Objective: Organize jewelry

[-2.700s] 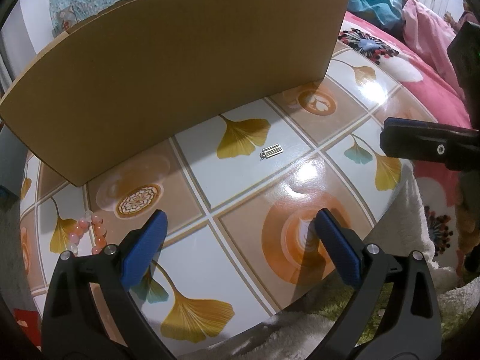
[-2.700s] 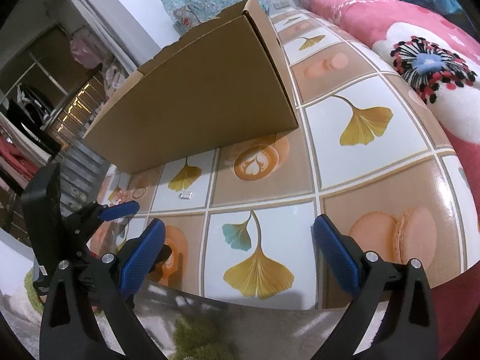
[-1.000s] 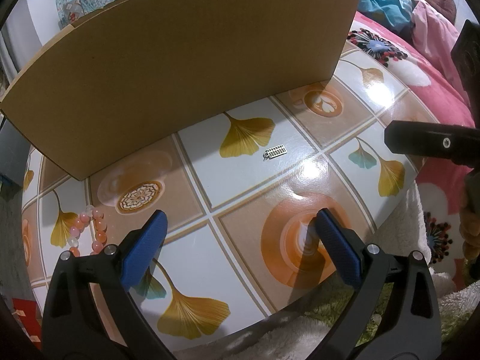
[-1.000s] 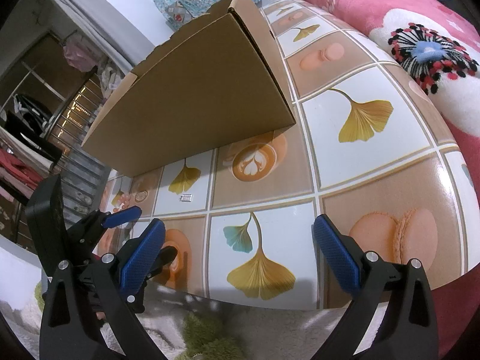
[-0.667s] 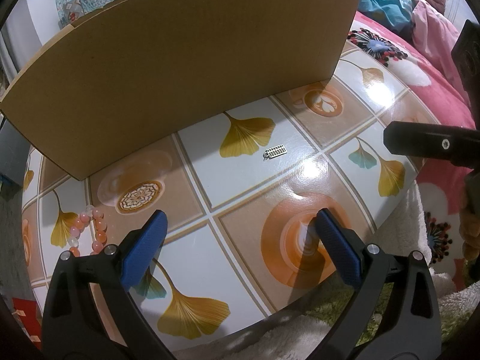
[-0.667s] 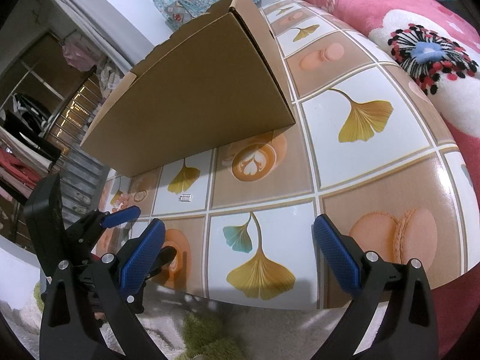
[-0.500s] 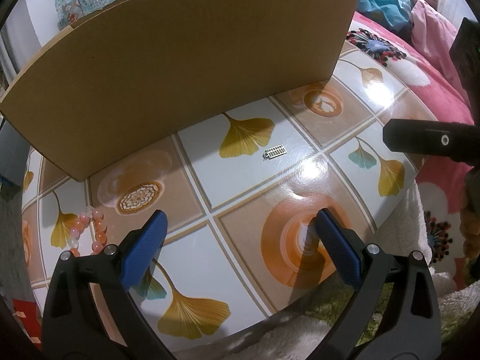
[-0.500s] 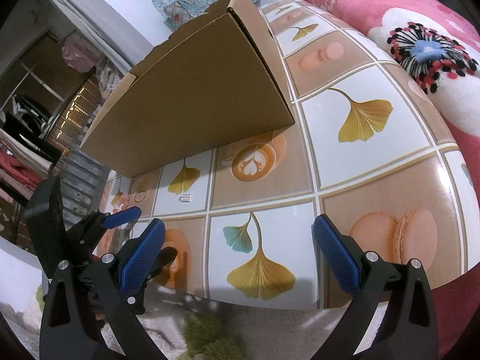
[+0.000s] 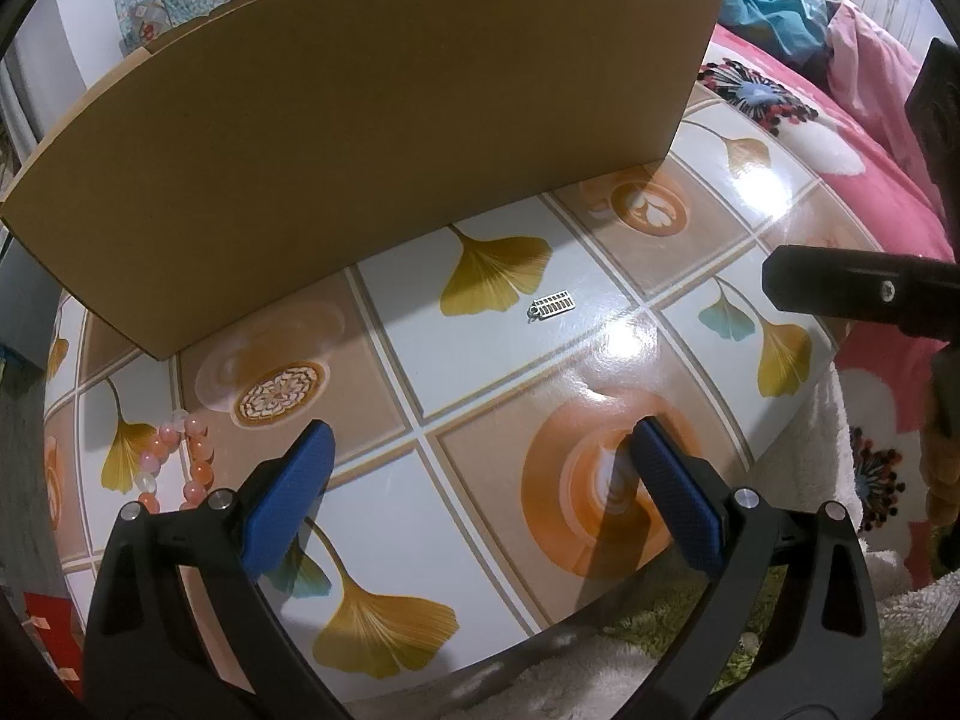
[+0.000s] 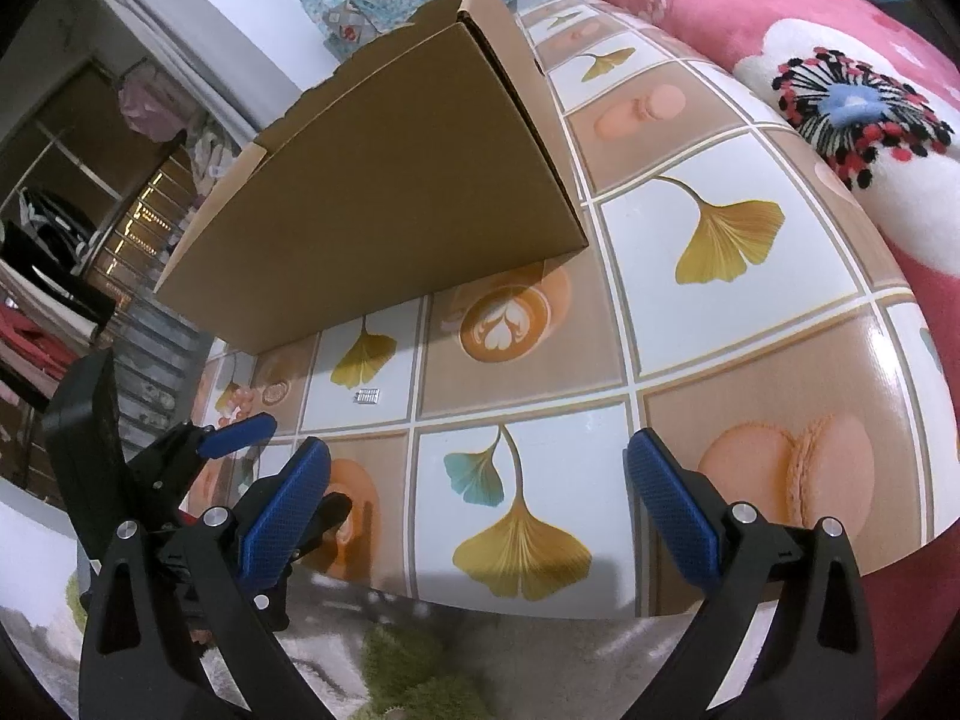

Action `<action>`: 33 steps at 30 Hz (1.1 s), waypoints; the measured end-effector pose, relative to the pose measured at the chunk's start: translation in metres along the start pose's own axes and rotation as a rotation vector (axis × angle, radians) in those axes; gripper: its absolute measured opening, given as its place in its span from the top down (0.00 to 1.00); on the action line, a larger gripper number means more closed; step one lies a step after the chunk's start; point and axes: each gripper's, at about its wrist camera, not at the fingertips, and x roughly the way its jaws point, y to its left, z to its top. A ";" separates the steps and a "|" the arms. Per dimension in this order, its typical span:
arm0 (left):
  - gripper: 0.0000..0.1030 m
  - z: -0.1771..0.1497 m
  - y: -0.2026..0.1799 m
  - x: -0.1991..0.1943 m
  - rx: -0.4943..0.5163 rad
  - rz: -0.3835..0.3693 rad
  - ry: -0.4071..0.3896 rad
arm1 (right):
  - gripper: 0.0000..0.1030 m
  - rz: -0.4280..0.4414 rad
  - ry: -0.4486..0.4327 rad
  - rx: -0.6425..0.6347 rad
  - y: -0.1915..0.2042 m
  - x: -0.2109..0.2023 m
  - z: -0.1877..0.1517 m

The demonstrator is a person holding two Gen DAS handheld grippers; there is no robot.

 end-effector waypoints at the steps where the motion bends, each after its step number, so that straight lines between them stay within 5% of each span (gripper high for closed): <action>1: 0.07 0.000 0.000 0.000 0.001 0.000 -0.003 | 0.06 -0.001 -0.002 0.002 0.000 0.000 0.000; 13: 0.07 -0.001 0.001 0.000 -0.011 0.004 -0.018 | 0.06 0.017 -0.021 0.010 -0.002 0.000 -0.002; 33: 0.07 -0.010 0.004 -0.004 -0.011 0.003 -0.065 | 0.06 -0.074 -0.069 -0.033 0.011 0.004 -0.009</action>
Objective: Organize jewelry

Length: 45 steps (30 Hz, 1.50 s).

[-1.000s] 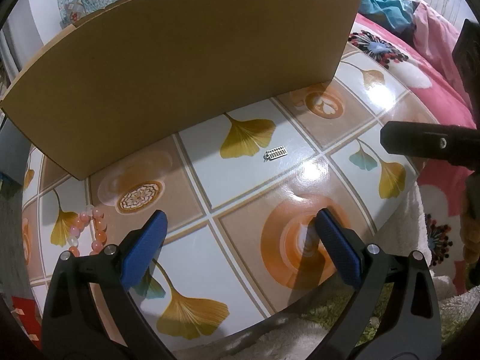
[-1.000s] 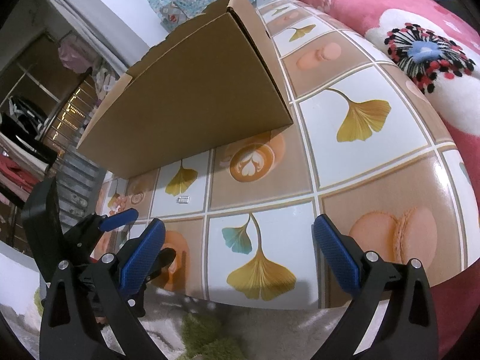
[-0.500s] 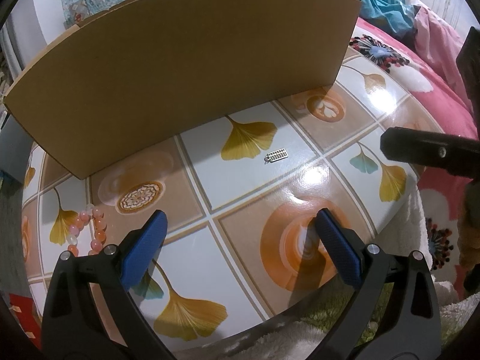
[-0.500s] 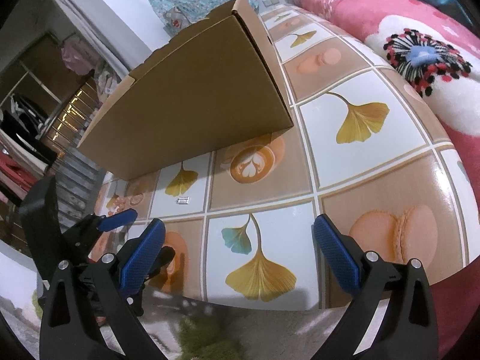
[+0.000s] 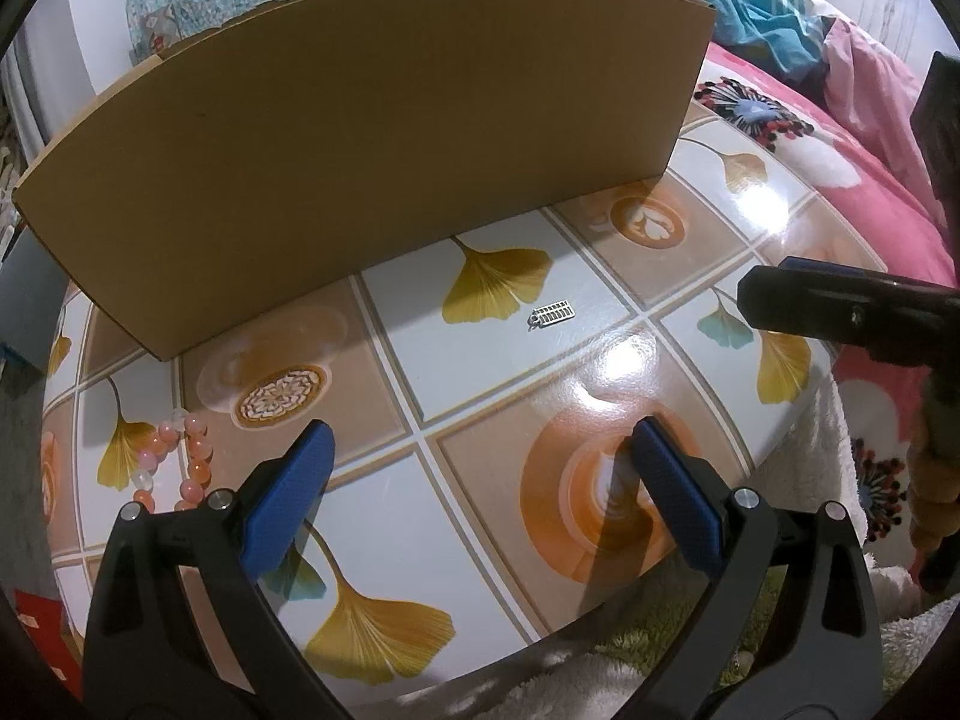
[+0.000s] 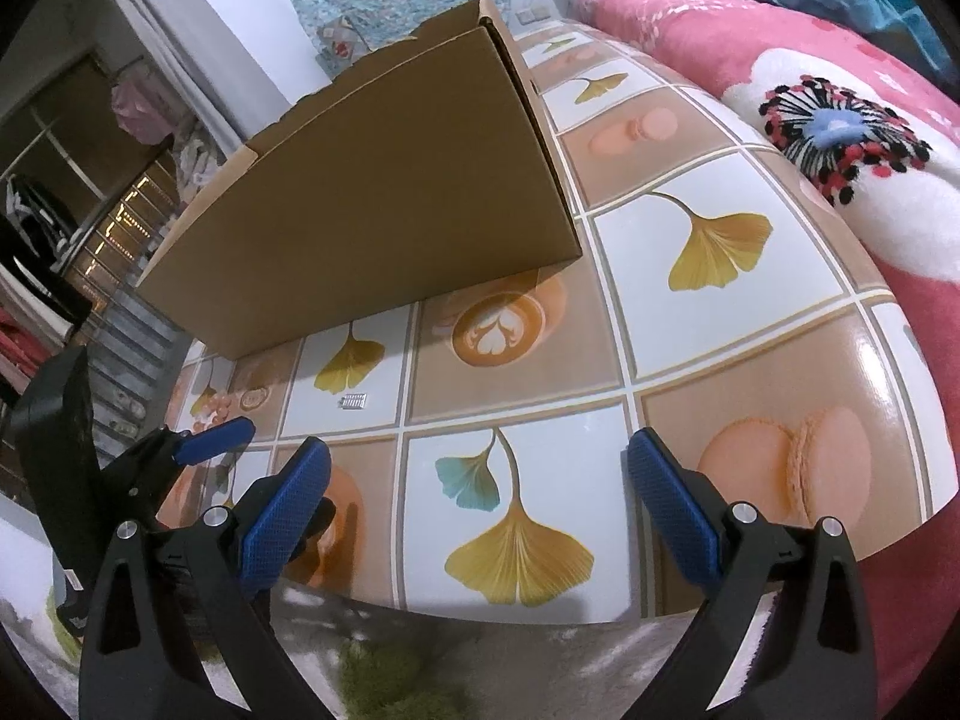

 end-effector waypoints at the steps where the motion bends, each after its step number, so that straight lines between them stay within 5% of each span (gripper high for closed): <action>1: 0.07 0.000 0.000 0.000 0.000 0.000 -0.001 | 0.06 0.001 0.001 0.001 0.000 0.000 0.000; 23: 0.07 -0.001 0.002 -0.003 0.010 -0.019 -0.022 | 0.06 0.046 0.010 0.012 -0.005 -0.003 0.002; 32: 0.09 -0.007 0.004 -0.039 0.047 -0.063 -0.165 | 0.16 0.089 -0.064 -0.051 0.002 -0.021 -0.005; 34: 0.20 -0.009 0.002 -0.044 0.054 -0.080 -0.178 | 0.22 0.100 -0.076 -0.061 0.005 -0.023 -0.004; 45: 0.47 -0.022 0.026 -0.067 0.014 -0.065 -0.206 | 0.45 0.121 -0.063 -0.163 0.038 -0.005 -0.010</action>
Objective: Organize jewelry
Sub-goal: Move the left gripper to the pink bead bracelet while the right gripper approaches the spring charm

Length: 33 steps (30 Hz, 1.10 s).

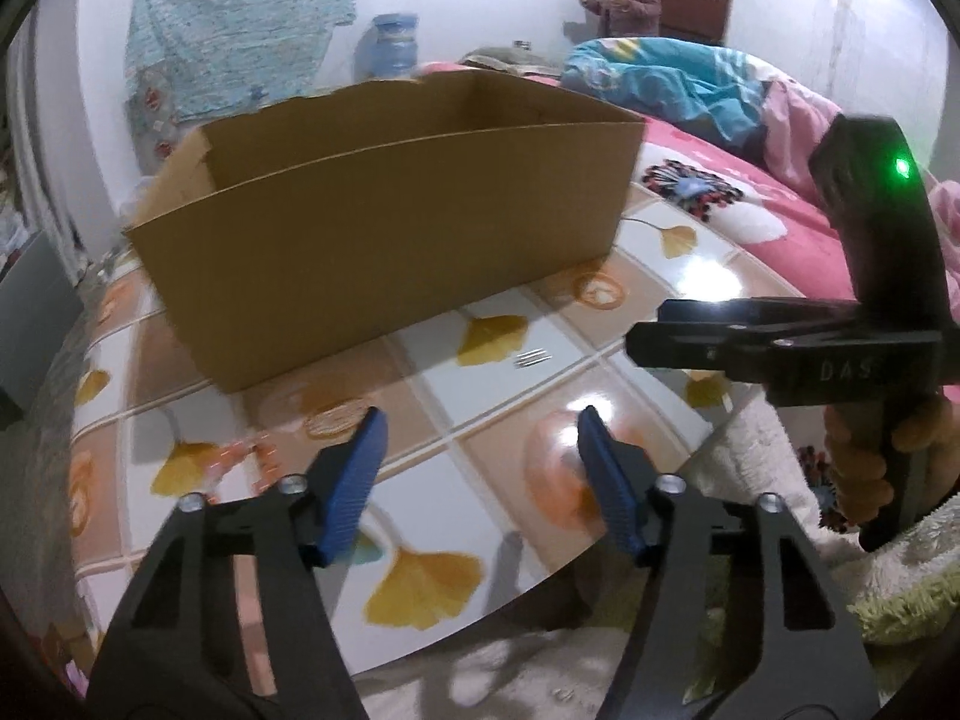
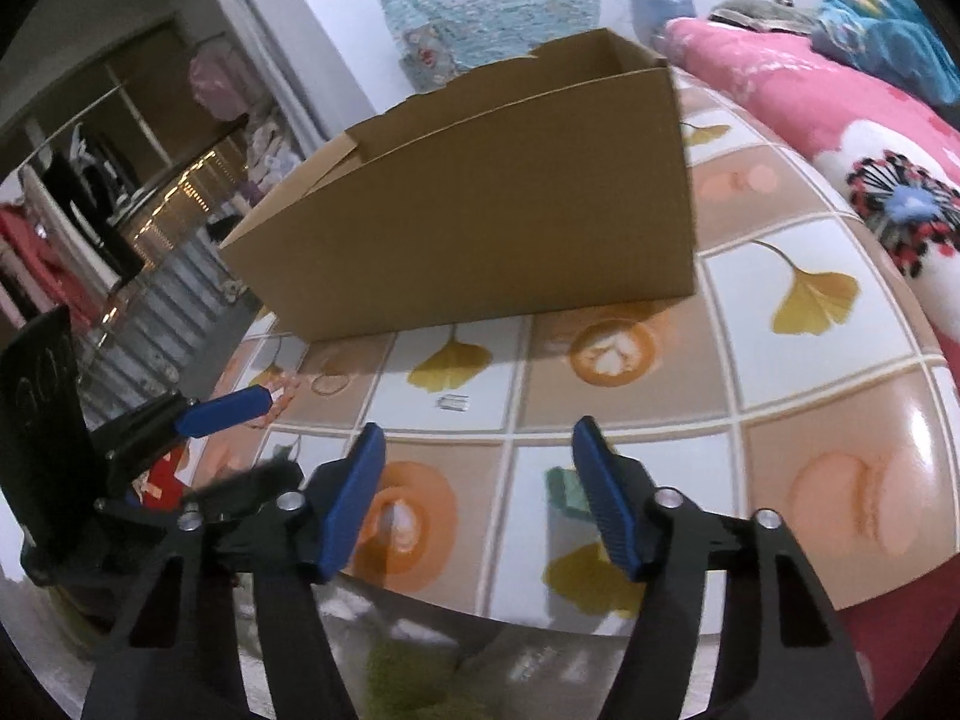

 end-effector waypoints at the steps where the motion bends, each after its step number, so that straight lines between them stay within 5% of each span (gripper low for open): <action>1: 0.48 -0.001 0.005 -0.002 -0.007 0.012 0.001 | 0.47 0.007 -0.002 -0.003 0.001 0.001 0.000; 12: 0.65 -0.007 0.050 -0.009 -0.051 0.113 0.023 | 0.66 0.001 0.028 -0.034 0.014 0.016 -0.001; 21: 0.78 -0.004 0.074 0.029 -0.061 0.159 0.172 | 0.72 0.009 0.014 -0.043 0.020 0.021 -0.004; 25: 0.81 -0.005 0.078 0.035 -0.103 0.159 0.189 | 0.75 0.011 0.006 -0.054 0.019 0.020 -0.004; 27: 0.91 -0.002 0.075 0.037 -0.097 0.154 0.189 | 0.77 0.007 0.006 -0.066 0.017 0.020 -0.003; 33: 0.92 0.008 0.058 0.048 -0.064 0.089 0.170 | 0.78 -0.046 0.002 -0.145 0.022 0.024 0.004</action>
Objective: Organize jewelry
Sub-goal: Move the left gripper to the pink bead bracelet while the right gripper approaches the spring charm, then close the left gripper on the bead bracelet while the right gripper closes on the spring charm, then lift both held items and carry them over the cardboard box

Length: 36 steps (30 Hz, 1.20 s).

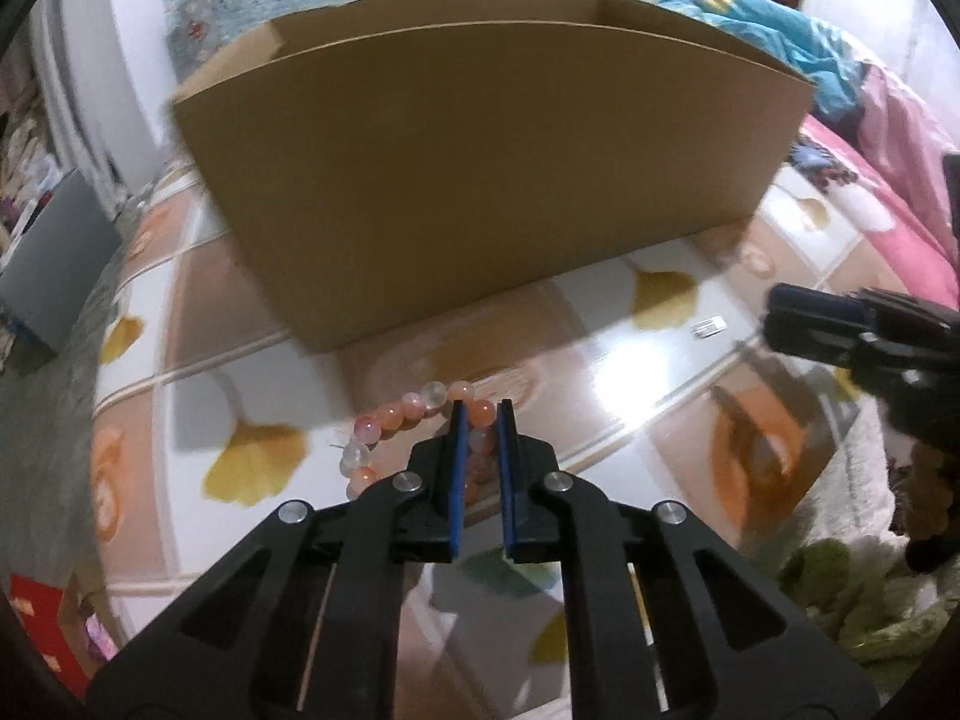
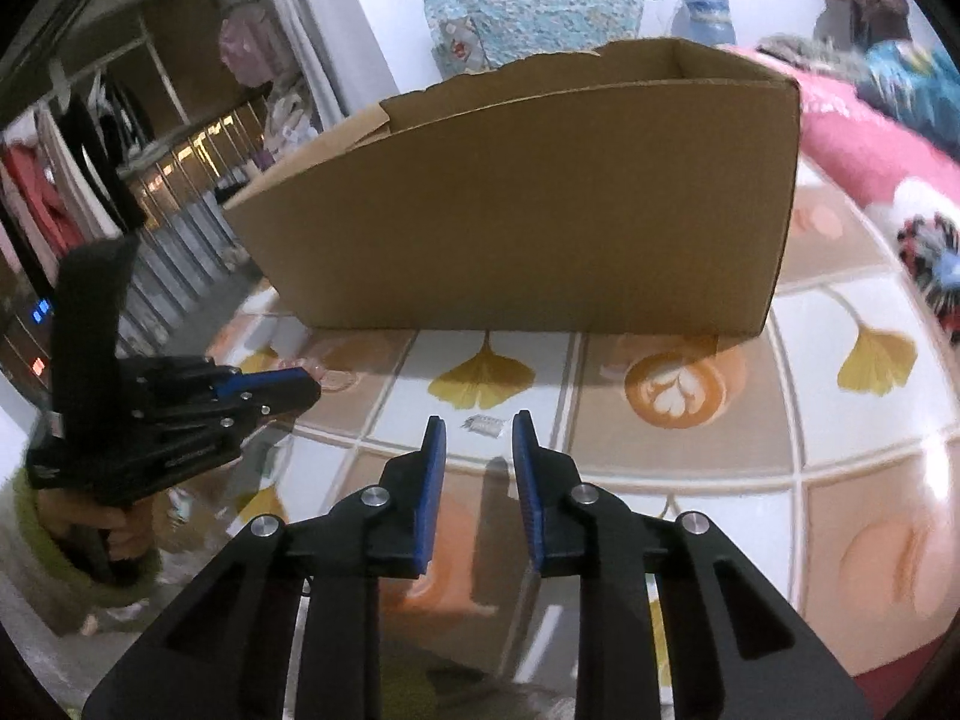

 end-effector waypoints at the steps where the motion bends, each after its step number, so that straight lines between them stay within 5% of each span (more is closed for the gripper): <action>1: 0.92 0.002 -0.003 0.002 0.004 -0.020 -0.006 | 0.78 -0.010 0.004 -0.019 0.002 0.002 0.001; 8: 0.92 0.008 -0.010 0.009 0.004 -0.114 -0.035 | 0.78 -0.043 0.045 -0.163 0.013 0.019 0.013; 15: 0.92 0.006 -0.017 0.011 0.010 -0.151 -0.044 | 0.78 -0.031 0.174 -0.344 0.018 0.031 0.019; 20: 0.92 0.006 -0.017 0.011 0.020 -0.163 -0.046 | 0.95 0.034 0.309 -0.435 0.019 0.030 0.030; 28: 0.92 0.003 -0.016 0.010 0.027 -0.188 -0.067 | 0.95 0.063 0.360 -0.372 0.006 0.027 0.034; 36: 0.92 0.005 -0.015 0.001 0.023 -0.200 -0.090 | 0.95 0.070 0.278 -0.204 -0.007 -0.007 0.023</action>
